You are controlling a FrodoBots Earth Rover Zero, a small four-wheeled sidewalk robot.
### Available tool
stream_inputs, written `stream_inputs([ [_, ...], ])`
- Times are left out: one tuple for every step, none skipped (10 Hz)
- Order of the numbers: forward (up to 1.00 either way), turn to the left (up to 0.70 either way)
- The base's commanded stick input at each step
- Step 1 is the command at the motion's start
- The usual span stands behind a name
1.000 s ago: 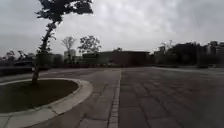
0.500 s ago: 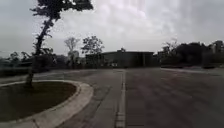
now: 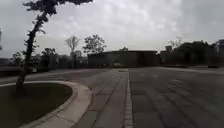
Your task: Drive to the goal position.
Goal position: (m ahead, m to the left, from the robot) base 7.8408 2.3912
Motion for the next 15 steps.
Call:
stream_inputs([
  [1.0, 0.07],
  [1.0, 0.07],
  [1.0, 0.07],
  [1.0, 0.07],
  [1.0, 0.07],
  [1.0, 0.07],
  [1.0, 0.07],
  [1.0, 0.07],
  [1.0, 0.07],
  [1.0, 0.07],
  [1.0, 0.07],
  [1.0, 0.07],
  [1.0, 0.07],
  [1.0, 0.07],
  [1.0, 0.07],
])
